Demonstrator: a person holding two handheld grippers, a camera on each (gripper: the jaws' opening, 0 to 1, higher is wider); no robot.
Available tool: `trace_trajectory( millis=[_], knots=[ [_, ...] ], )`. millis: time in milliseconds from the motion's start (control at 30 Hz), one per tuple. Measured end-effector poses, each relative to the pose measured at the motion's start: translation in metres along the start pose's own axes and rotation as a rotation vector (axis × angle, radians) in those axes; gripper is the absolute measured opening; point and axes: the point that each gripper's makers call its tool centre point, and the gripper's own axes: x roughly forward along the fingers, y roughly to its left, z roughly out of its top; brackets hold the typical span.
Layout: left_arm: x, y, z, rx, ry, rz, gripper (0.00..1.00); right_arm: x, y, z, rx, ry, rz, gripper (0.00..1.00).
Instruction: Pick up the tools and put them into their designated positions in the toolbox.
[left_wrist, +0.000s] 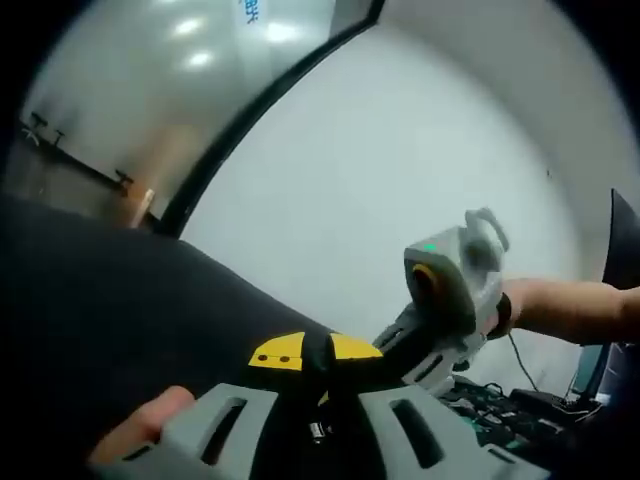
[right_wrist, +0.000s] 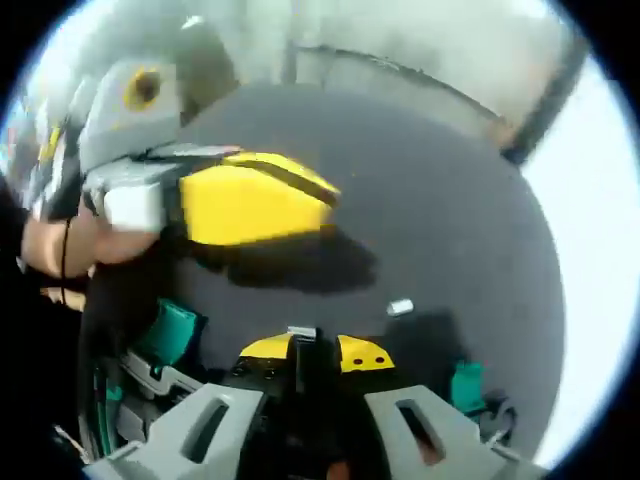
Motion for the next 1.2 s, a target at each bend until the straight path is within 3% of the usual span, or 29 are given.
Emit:
trace_trajectory(
  millis=[100,200,367,467,533,600,667,867,933,1067,1133,1200],
  knots=[
    [0.000,-0.001,-0.001,0.002,0.003,-0.001,0.10,0.001,0.013,0.004,0.002,-0.069,0.073,0.14],
    [0.000,-0.001,-0.001,0.002,0.004,-0.003,0.10,0.007,0.019,-0.001,0.012,-0.052,0.054,0.12],
    [0.000,-0.001,-0.002,0.003,0.007,-0.001,0.10,0.006,0.028,0.011,-0.115,-0.111,0.008,0.08],
    [0.001,-0.001,-0.003,0.007,0.012,-0.001,0.10,0.005,0.038,0.011,-0.253,-0.095,0.004,0.08],
    [0.001,0.000,-0.003,0.007,0.012,0.001,0.10,0.004,0.052,0.005,-0.265,-0.064,0.060,0.04],
    [0.001,0.000,-0.003,0.006,0.012,0.001,0.10,0.000,0.054,0.009,-0.254,-0.073,0.059,0.00],
    [0.001,0.000,-0.003,0.008,0.012,0.001,0.10,0.001,0.055,0.006,-0.306,-0.053,0.068,0.00],
    [0.001,0.001,-0.002,0.009,0.013,0.002,0.10,0.003,0.050,0.013,-0.278,-0.074,0.058,0.00],
    [0.001,0.001,-0.003,0.011,0.014,0.001,0.10,-0.010,0.046,0.011,-0.323,-0.046,0.045,0.00],
    [0.002,-0.003,-0.007,0.022,0.032,-0.011,0.10,-0.062,0.023,0.006,-0.331,-0.028,0.017,0.00],
    [0.003,-0.003,-0.007,0.028,0.034,-0.011,0.10,-0.089,0.004,-0.013,-0.309,0.030,-0.002,0.00],
    [0.003,-0.002,-0.006,0.022,0.033,-0.009,0.10,-0.118,-0.018,-0.043,-0.258,0.098,-0.022,0.00]
  ],
)
